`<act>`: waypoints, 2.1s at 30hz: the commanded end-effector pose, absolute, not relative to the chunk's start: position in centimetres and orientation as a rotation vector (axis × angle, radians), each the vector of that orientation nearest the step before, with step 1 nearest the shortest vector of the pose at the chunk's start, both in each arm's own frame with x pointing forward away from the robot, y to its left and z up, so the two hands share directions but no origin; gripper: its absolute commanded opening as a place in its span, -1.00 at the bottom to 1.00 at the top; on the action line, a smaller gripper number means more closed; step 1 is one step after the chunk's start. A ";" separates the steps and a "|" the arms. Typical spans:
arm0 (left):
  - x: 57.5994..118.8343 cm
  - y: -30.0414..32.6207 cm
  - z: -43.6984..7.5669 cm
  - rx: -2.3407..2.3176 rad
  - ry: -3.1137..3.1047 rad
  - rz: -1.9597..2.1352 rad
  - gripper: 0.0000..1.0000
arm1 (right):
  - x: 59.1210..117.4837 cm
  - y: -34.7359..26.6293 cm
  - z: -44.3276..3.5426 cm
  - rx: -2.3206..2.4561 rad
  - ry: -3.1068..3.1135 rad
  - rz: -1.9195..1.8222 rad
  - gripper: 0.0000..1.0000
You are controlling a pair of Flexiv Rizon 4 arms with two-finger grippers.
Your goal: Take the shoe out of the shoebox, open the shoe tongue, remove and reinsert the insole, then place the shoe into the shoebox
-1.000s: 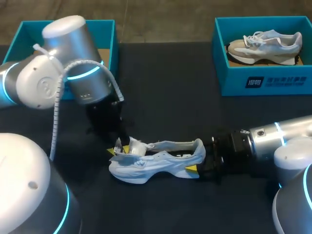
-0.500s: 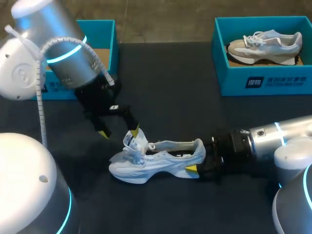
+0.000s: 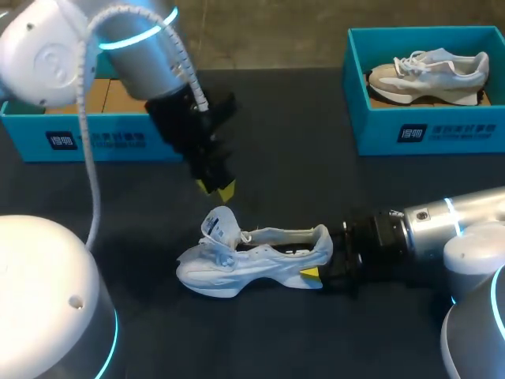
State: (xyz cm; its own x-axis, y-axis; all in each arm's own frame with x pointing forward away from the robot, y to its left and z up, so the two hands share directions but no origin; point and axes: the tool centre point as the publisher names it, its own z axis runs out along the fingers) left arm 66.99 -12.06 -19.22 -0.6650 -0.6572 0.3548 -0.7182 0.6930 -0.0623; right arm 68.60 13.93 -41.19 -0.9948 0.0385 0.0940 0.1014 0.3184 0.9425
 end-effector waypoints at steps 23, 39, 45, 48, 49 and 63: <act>67.6 -16.8 -19.2 0.340 -2.756 -0.011 -1.00 | 68.6 14.0 -41.2 -0.135 -2.509 -1.795 -1.00; 67.4 -18.2 -23.0 0.278 -2.848 0.015 -1.00 | 68.6 14.0 -41.2 -0.135 -2.509 -1.795 -1.00; 67.2 -18.6 -23.6 0.238 -2.862 0.051 -1.00 | 68.6 14.0 -41.2 -0.135 -2.509 -1.795 -1.00; 67.0 -18.7 -23.8 0.222 -2.862 0.063 -1.00 | 68.6 14.0 -41.2 -0.135 -2.509 -1.795 -1.00; 66.9 -18.7 -23.8 0.215 -2.862 0.078 -1.00 | 68.6 14.0 -41.2 -0.135 -2.509 -1.795 -1.00; 65.8 -17.9 -27.3 0.025 -2.856 0.193 -1.00 | 68.6 14.0 -41.2 -0.135 -2.509 -1.795 -1.00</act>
State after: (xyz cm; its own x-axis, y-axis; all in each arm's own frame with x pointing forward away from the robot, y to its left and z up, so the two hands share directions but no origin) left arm 65.75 -18.31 -25.73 -0.9634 -0.0049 0.2679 -0.0304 0.9954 -0.0910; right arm 68.61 13.91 -41.18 -0.9948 0.0382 0.0942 0.1014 0.3187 0.9424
